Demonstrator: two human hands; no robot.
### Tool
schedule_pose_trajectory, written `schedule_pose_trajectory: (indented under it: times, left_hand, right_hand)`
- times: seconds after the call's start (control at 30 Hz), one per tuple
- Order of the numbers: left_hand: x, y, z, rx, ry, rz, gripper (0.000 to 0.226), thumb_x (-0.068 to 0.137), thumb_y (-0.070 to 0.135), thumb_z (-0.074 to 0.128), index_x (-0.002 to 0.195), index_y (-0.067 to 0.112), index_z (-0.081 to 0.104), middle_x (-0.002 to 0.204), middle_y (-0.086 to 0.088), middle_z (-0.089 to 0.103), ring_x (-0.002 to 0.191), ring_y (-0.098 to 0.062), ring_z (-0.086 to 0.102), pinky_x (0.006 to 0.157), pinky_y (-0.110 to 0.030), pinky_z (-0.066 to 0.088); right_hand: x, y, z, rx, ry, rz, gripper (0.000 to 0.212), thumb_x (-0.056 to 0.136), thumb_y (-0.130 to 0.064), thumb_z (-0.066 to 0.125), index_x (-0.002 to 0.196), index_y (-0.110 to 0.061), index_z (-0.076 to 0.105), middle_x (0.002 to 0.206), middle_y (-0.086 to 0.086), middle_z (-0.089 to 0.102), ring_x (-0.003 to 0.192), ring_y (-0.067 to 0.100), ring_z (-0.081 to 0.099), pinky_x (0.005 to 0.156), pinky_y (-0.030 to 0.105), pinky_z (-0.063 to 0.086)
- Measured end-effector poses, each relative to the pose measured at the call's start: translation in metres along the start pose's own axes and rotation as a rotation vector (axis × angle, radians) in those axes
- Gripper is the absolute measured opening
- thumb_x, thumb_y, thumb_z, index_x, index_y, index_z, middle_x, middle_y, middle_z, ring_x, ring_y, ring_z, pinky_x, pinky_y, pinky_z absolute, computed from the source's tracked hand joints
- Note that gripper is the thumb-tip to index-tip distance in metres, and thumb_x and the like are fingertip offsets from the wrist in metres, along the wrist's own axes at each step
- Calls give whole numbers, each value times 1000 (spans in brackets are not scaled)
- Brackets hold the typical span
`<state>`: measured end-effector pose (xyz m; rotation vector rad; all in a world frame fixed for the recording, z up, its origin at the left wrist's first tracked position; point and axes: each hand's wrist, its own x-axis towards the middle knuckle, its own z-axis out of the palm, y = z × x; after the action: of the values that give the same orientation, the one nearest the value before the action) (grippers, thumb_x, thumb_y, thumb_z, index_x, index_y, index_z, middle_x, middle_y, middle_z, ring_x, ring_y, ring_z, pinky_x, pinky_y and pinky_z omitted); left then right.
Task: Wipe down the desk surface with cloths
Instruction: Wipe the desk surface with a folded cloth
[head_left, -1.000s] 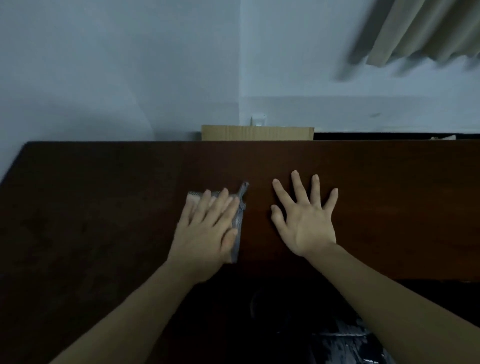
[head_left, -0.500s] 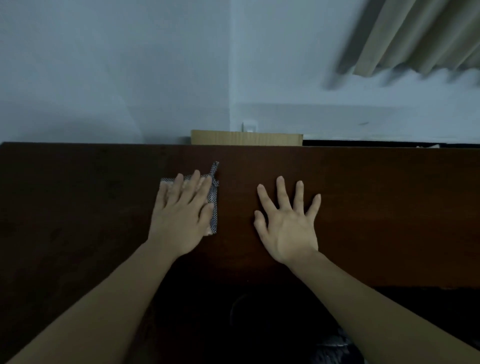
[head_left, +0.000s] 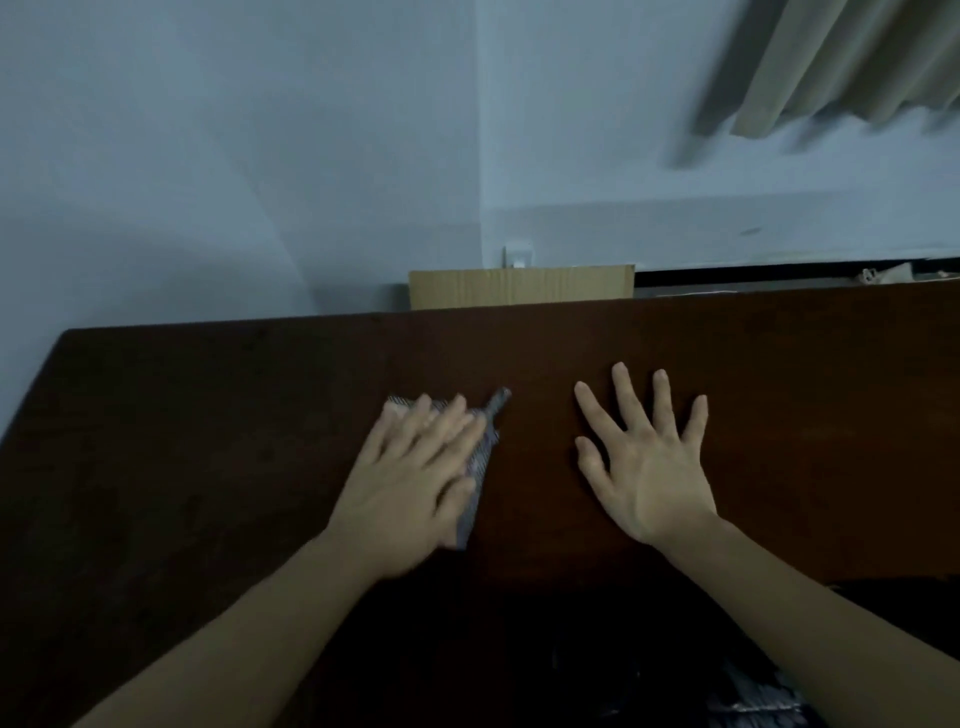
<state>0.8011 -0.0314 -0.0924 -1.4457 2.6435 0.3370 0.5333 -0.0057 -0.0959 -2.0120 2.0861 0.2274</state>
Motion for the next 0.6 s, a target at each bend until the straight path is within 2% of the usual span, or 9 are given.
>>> schedule_pose_trajectory:
  times: [0.07, 0.13, 0.23, 0.3, 0.37, 0.47, 0.53, 0.6]
  left_hand:
    - [41, -14, -6, 12, -5, -130, 57, 100, 59, -1, 150, 42, -22, 163, 11, -23, 152, -19, -23, 122, -46, -17]
    - [67, -24, -14, 38, -34, -207, 56, 103, 57, 3, 147, 41, -27, 164, 7, -25, 152, -22, -23, 122, -49, -16]
    - [78, -24, -13, 34, -45, -229, 56, 104, 56, 3, 147, 39, -27, 165, 4, -24, 152, -23, -22, 121, -50, -17]
    - [62, -13, -15, 22, -53, -172, 57, 100, 59, -6, 149, 39, -27, 164, 7, -26, 150, -22, -26, 120, -49, -19]
    - [32, -3, -12, 33, -54, -53, 64, 95, 59, -9, 154, 38, -17, 165, 9, -19, 152, -21, -21, 123, -49, -14]
    - [-21, -4, -2, 64, -69, 137, 60, 104, 53, 21, 160, 31, 24, 167, 5, 20, 155, -24, 15, 120, -48, 11]
    - [-38, -20, 4, 54, -111, 202, 58, 106, 51, 26, 160, 31, 26, 167, 8, 21, 155, -22, 16, 120, -48, 13]
    - [-33, -36, 2, 61, -105, 195, 58, 106, 53, 22, 161, 33, 21, 168, 9, 17, 155, -21, 15, 120, -46, 11]
  right_hand:
    - [1, 1, 0, -3, 11, 18, 74, 90, -63, -7, 161, -42, -1, 171, 4, -10, 153, 43, -15, 117, 70, -8]
    - [0, -1, 0, 5, -5, 10, 75, 88, -64, -9, 160, -43, -3, 170, 3, -13, 153, 42, -17, 117, 68, -11]
    - [-1, -1, 1, -21, -17, 8, 76, 85, -64, -14, 158, -44, -10, 169, 2, -17, 153, 41, -20, 117, 68, -10]
    - [1, 0, -5, -47, -34, 20, 79, 82, -65, -16, 158, -44, -10, 170, 2, -15, 153, 41, -17, 118, 68, -7]
    - [4, -1, -13, -82, -52, 34, 84, 80, -66, -16, 160, -43, -2, 171, 5, -7, 155, 40, -11, 118, 69, -3]
    - [12, -24, -20, -44, -22, 46, 85, 81, -71, -11, 159, -42, 8, 169, 5, 7, 155, 41, -9, 117, 70, -1]
    - [16, -47, -17, -3, -11, 20, 82, 84, -71, -8, 160, -44, 5, 170, 5, 4, 154, 43, -11, 116, 72, -1]
    - [19, -64, -8, 8, -22, 1, 81, 84, -70, -9, 160, -44, -1, 171, 4, -6, 153, 46, -14, 115, 74, -1]
